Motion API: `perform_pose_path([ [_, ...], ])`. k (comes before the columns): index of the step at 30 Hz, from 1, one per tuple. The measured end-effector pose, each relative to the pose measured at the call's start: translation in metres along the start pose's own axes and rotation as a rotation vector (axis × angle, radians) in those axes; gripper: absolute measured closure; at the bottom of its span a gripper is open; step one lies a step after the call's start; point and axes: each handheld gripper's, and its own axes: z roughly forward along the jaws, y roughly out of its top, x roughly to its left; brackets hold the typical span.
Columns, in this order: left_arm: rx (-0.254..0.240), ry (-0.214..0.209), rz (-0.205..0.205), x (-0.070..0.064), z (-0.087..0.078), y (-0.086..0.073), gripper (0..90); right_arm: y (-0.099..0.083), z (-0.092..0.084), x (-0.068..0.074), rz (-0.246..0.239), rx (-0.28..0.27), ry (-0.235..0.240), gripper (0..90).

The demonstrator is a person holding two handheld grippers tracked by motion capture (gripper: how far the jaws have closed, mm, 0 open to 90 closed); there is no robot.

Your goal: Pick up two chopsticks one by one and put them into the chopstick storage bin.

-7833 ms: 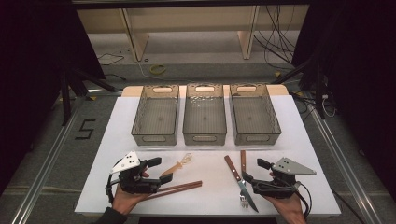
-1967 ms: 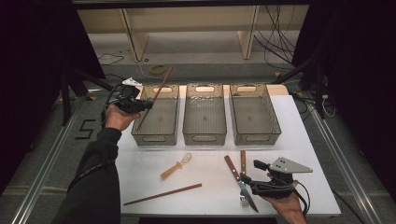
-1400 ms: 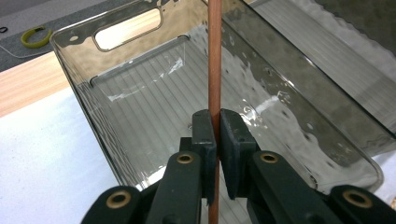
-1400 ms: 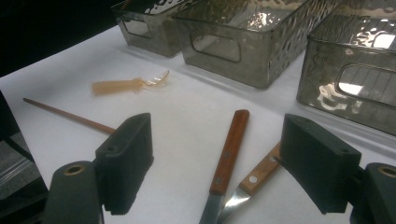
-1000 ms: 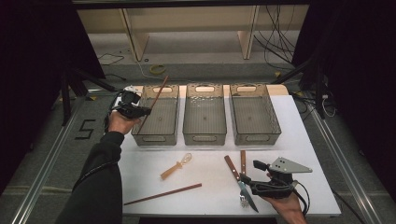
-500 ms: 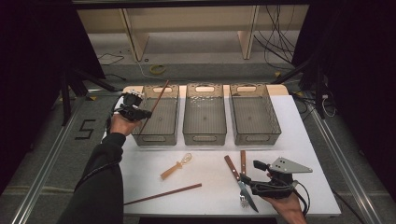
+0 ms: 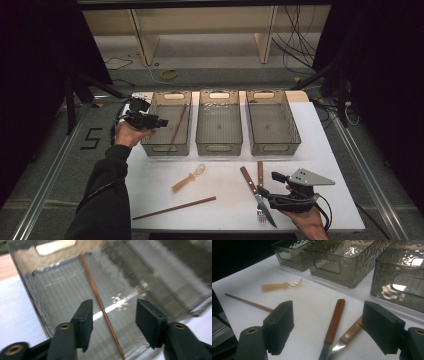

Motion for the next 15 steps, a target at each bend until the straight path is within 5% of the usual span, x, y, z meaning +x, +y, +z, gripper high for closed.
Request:
perform_pose_path([
  [6, -0.017, -0.045, 0.054, -0.020, -0.020, -0.005, 33.9, 0.000, 0.000, 0.000, 0.000, -0.001, 0.001, 26.6],
  [15, -0.007, -0.090, 0.097, -0.042, -0.027, -0.025, 26.4, 0.000, -0.001, 0.000, 0.004, 0.003, -0.002, 26.6],
])
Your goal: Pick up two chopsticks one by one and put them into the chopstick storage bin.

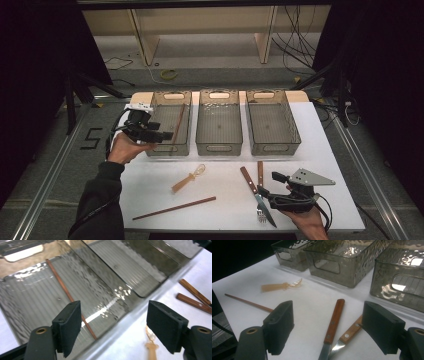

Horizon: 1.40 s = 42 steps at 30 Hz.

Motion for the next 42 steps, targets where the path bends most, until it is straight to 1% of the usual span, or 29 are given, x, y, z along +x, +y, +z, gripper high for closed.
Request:
perform_pose_path([
  [3, -0.001, -0.010, 0.008, -0.004, -0.001, -0.007, 24.5, 0.000, 0.000, 0.000, -0.002, -0.002, 0.000, 26.6],
  [6, -0.002, -0.034, 0.019, -0.009, -0.002, -0.017, 23.3, 0.000, 0.000, 0.000, -0.001, 0.000, -0.001, 26.5],
  [7, 0.003, -0.038, 0.030, -0.010, -0.001, -0.020, 23.2, 0.000, 0.000, 0.000, 0.000, 0.001, -0.001, 26.5],
  [8, 0.019, -0.041, 0.037, -0.012, -0.001, -0.021, 22.8, 0.000, 0.000, 0.000, 0.001, 0.002, -0.001, 26.5],
  [10, 0.036, -0.035, 0.055, -0.017, 0.000, -0.025, 22.0, 0.000, 0.000, 0.000, -0.002, -0.001, 0.000, 26.5],
  [11, 0.044, -0.046, 0.059, -0.020, 0.000, -0.028, 22.0, 0.000, 0.000, 0.000, -0.003, 0.000, 0.000, 26.5],
  [12, 0.059, -0.058, 0.076, -0.023, 0.001, -0.030, 21.6, 0.000, 0.000, 0.000, -0.003, -0.002, 0.000, 26.5],
  [16, 0.109, -0.045, 0.119, -0.039, 0.006, -0.037, 20.4, 0.000, 0.000, 0.000, 0.001, 0.002, -0.002, 26.5],
  [18, 0.138, -0.064, 0.133, -0.045, 0.009, -0.042, 19.9, 0.000, -0.001, 0.001, -0.002, -0.001, -0.002, 26.5],
  [21, 0.172, -0.078, 0.151, -0.055, 0.011, -0.048, 19.0, 0.000, -0.001, 0.001, -0.003, -0.004, -0.002, 26.5],
  [23, 0.195, -0.090, 0.170, -0.061, 0.012, -0.052, 18.9, 0.000, -0.001, 0.001, -0.002, -0.002, -0.003, 26.5],
  [24, 0.207, -0.091, 0.182, -0.063, 0.012, -0.053, 18.9, 0.000, -0.001, 0.001, -0.001, -0.002, -0.003, 26.5],
  [26, 0.231, -0.093, 0.190, -0.069, 0.013, -0.058, 18.0, 0.000, -0.001, 0.001, -0.004, -0.001, -0.003, 26.5],
  [29, 0.267, -0.091, 0.210, -0.076, 0.015, -0.064, 17.8, 0.000, -0.001, 0.000, -0.003, 0.000, -0.003, 26.4],
  [30, 0.280, -0.092, 0.222, -0.078, 0.016, -0.065, 17.9, 0.000, -0.001, 0.000, -0.003, 0.000, -0.003, 26.5],
  [31, 0.292, -0.095, 0.230, -0.080, 0.018, -0.067, 17.9, 0.000, -0.001, 0.000, -0.003, -0.001, -0.003, 26.4],
  [33, 0.309, -0.103, 0.233, -0.085, 0.021, -0.070, 17.9, 0.000, -0.001, 0.000, -0.002, 0.000, -0.004, 26.4],
  [35, 0.336, -0.109, 0.254, -0.089, 0.023, -0.073, 17.9, 0.000, -0.001, 0.000, -0.004, 0.000, -0.004, 26.4],
  [39, 0.346, -0.120, 0.255, -0.093, 0.024, -0.075, 18.5, 0.000, -0.002, 0.000, -0.003, -0.002, -0.005, 26.4],
  [42, 0.374, -0.113, 0.272, -0.096, 0.025, -0.077, 19.3, 0.000, -0.002, 0.000, -0.005, -0.004, -0.004, 26.4],
])
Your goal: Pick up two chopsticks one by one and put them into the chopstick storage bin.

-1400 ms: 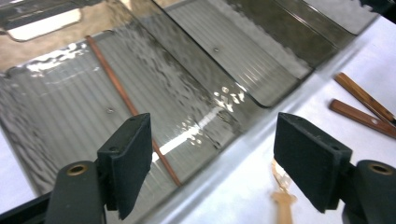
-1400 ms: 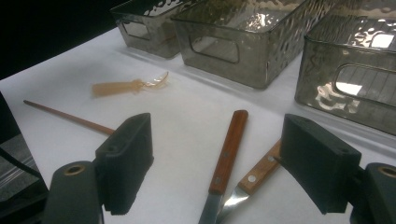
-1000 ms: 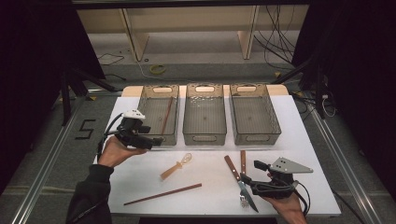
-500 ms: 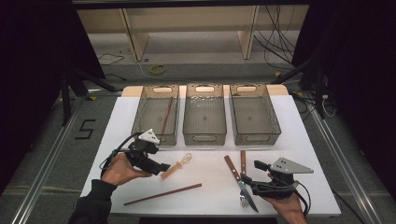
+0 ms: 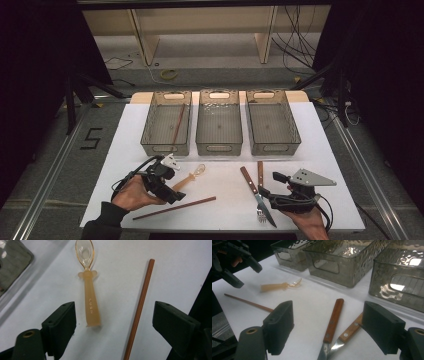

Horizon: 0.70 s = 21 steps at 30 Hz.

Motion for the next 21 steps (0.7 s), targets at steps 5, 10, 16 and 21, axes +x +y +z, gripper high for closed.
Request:
perform_pose_path([
  [5, 0.031, -0.004, 0.018, -0.005, 0.003, -0.002, 21.5, 0.000, 0.000, 0.000, 0.000, 0.002, -0.001, 26.4],
  [10, 0.057, -0.017, 0.045, -0.007, 0.004, -0.004, 26.7, 0.000, 0.000, 0.000, 0.000, 0.003, -0.001, 26.4],
  [16, 0.096, -0.040, 0.066, -0.009, 0.007, -0.009, 34.2, 0.000, -0.001, 0.001, -0.003, 0.000, -0.002, 26.4],
  [21, 0.127, -0.047, 0.081, -0.012, 0.009, -0.011, 40.8, 0.000, -0.001, 0.001, -0.003, 0.002, -0.002, 26.4],
])
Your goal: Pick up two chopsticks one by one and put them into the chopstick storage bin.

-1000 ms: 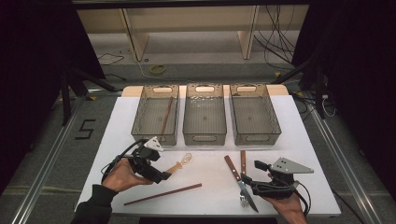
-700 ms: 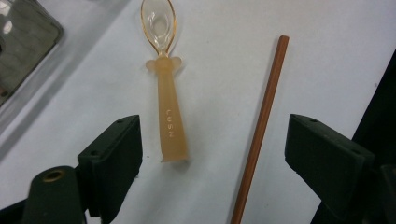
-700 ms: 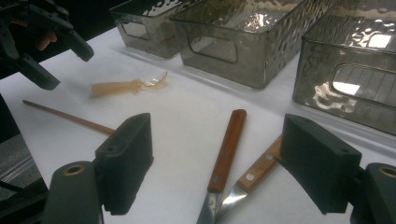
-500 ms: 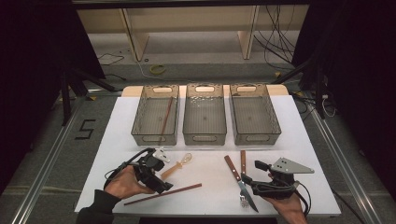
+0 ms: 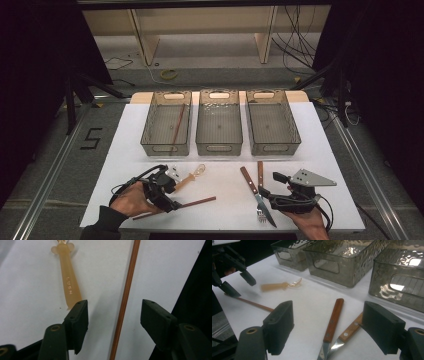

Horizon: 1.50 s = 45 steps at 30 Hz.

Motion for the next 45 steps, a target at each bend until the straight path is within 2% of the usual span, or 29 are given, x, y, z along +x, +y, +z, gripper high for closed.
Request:
perform_pose_path([
  [3, 0.015, -0.005, 0.014, -0.002, 0.002, -0.001, 47.1, 0.000, 0.000, 0.000, 0.000, 0.001, -0.001, 26.5],
  [12, 0.088, -0.011, 0.058, -0.005, 0.015, -0.002, 58.2, 0.000, 0.000, 0.000, -0.002, 0.007, 0.000, 26.5],
  [16, 0.094, 0.004, 0.065, -0.005, 0.017, -0.002, 63.3, 0.000, 0.000, 0.000, 0.000, 0.004, 0.000, 26.5],
  [23, 0.109, -0.010, 0.072, -0.006, 0.022, -0.003, 69.9, 0.000, 0.000, 0.000, -0.002, 0.006, 0.000, 26.4],
  [26, 0.112, -0.003, 0.077, -0.007, 0.022, -0.004, 72.1, -0.001, 0.000, 0.000, 0.000, 0.006, -0.001, 26.4],
  [27, 0.126, 0.000, 0.095, -0.006, 0.021, -0.003, 74.7, -0.001, 0.000, 0.000, 0.000, 0.006, -0.001, 26.5],
  [33, 0.131, 0.024, 0.114, -0.008, 0.022, -0.003, 77.8, -0.001, 0.000, 0.000, -0.001, 0.009, -0.002, 26.5],
  [45, 0.122, 0.022, 0.123, -0.007, 0.022, -0.004, 83.9, -0.001, 0.000, 0.000, 0.002, 0.010, -0.004, 26.6],
])
